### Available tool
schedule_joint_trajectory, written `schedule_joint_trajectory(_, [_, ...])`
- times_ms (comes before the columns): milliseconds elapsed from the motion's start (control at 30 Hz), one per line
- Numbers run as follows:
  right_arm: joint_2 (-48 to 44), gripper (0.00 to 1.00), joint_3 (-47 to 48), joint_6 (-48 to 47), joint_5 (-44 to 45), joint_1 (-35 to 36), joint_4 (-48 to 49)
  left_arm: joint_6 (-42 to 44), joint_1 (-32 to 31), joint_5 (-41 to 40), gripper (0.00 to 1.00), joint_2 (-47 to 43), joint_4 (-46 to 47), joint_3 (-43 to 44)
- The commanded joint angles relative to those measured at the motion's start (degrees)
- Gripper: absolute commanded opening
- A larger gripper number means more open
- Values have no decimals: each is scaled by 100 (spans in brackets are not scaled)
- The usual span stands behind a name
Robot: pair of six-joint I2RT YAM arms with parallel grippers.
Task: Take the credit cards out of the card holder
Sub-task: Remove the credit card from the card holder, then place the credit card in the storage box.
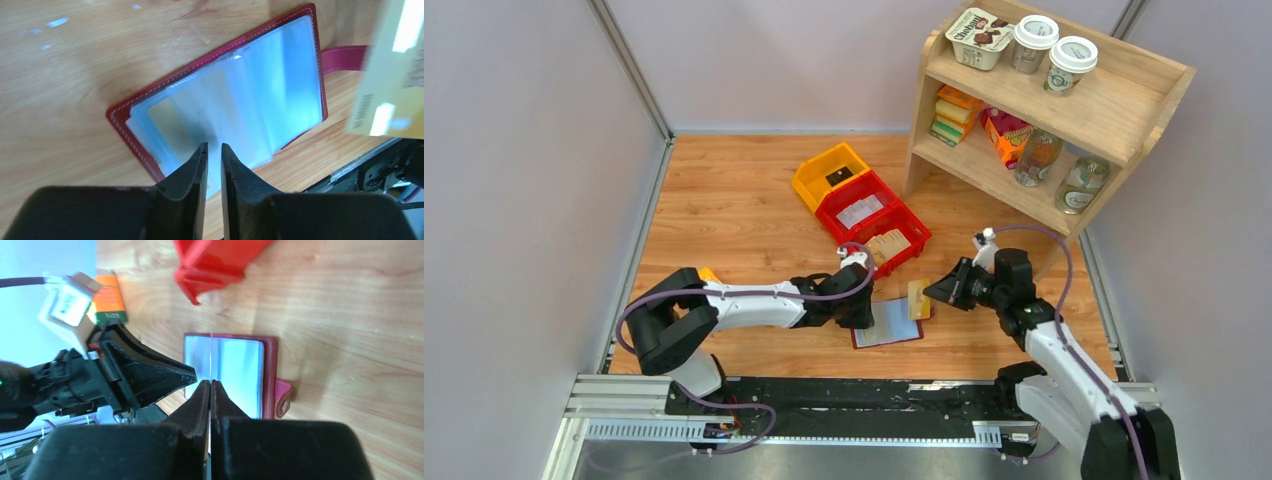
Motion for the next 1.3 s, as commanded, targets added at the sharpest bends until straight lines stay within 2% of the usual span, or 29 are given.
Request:
schedule_joint_trajectory(0, [-1488,0,-52,371,565,-12,-633,339,-40,-702,29,-808,-849,118])
schedule_joint_trajectory(33, [-1865,0,-104,555,609,-3,-633,339,-31,-765,37,-1149,-850,109])
schedule_joint_trajectory(133, [-2885,0,-236,1205,688,-3,-432,252,-40,-950,53,-1810,-667,-22])
schedule_joint_trajectory(233, [-3563,0,-438,1838,793,23,7,59,-31,-836,59,-2477,-158,-260])
schedule_joint_trajectory(400, [-4294,0,-649,2622,1171,172,562,-399,-40,-484,66,-3120,1782,-1095])
schedule_joint_trajectory(533, [-4444,0,-684,2947,1347,260,974,-627,-84,-519,66,-3200,2689,-1376])
schedule_joint_trajectory(833, [-4260,0,-702,3036,1699,682,1327,-786,-347,-194,66,-2155,5202,-1315])
schedule_joint_trajectory(900, [-4242,0,-711,3027,1796,805,1388,-847,-400,-229,66,-1918,5564,-1289])
schedule_joint_trajectory(1133, [-4119,0,-790,3062,2024,1174,1678,-900,-479,-229,65,-1399,5803,-999])
schedule_joint_trajectory(1200, [-4102,0,-834,3071,2086,1253,1705,-891,-497,-264,59,-1337,5821,-990])
schedule_joint_trajectory(1233, [-4093,0,-851,3071,2103,1271,1713,-909,-506,-282,48,-1319,5838,-999])
schedule_joint_trajectory(1267, [-4101,0,-869,3071,2103,1306,1722,-918,-514,-317,43,-1310,5934,-1033])
